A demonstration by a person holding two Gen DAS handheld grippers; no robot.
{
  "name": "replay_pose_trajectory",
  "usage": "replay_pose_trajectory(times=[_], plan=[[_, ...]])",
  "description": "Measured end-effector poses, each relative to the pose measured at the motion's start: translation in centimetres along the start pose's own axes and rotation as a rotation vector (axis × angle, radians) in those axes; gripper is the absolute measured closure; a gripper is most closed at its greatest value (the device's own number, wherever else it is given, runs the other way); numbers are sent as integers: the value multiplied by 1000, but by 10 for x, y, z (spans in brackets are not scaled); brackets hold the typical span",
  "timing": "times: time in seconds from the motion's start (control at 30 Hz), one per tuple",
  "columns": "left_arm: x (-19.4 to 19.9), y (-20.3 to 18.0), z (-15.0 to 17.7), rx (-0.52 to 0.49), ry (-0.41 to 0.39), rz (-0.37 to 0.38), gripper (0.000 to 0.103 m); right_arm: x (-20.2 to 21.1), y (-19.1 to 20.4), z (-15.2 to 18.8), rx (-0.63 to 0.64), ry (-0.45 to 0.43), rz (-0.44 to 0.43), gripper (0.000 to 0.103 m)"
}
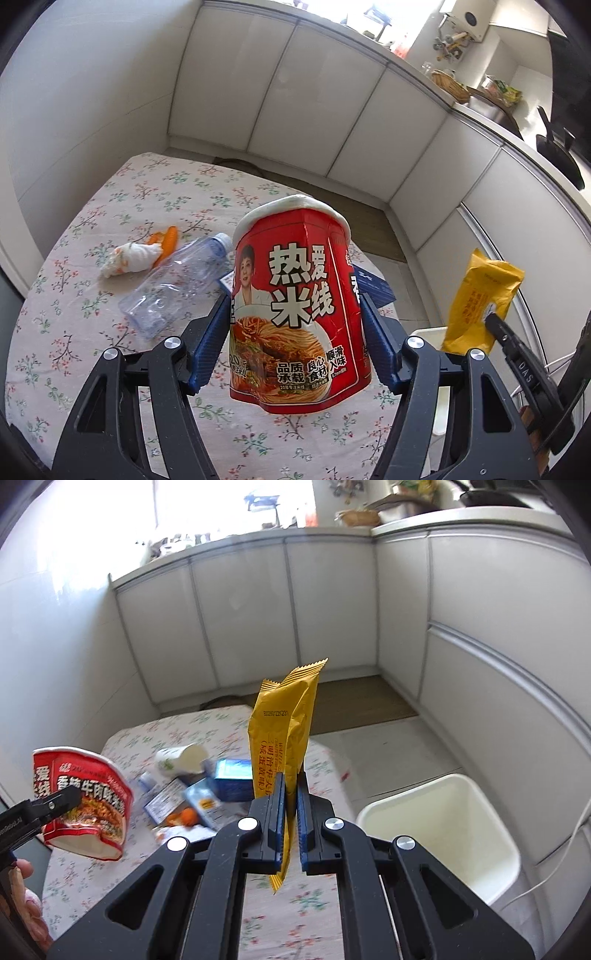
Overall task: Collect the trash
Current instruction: 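Carry the yellow wrapper over the white bin and open the right tool, then move the red noodle cup over the white bin and open the left tool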
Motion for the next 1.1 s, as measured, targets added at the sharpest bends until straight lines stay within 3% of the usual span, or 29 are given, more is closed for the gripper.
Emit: replay_pose_trajectory(times=[0.23, 0.53, 0.57, 0.67, 1.0, 1.1], plan=[[-8, -22, 6, -20, 6, 47, 38, 7, -40, -4, 26, -21, 133, 97], [-24, -63, 20, -58, 30, 131, 38, 8, -91, 6, 81, 39, 335, 95], [-26, -69, 21, -62, 30, 143, 38, 9, -98, 6, 81, 44, 360, 89], [-31, -91, 28, -80, 37, 185, 38, 17, -116, 5, 60, 29, 418, 47], [-51, -168, 57, -157, 100, 305, 38, 45, -175, -1, 9, -33, 562, 27], [-57, -198, 66, -173, 130, 348, 38, 53, -194, -2, -40, -40, 593, 25]])
Point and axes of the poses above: each gripper's, at about its wrist camera, not at the fingertips, and x roughly against the way its jaws point, y to its left, z to its underside, the point moved 1 cm from there along -x, roughly the way its jaws point, and after that the axes turned 14 degrees about -y, right-handed, at the moved point
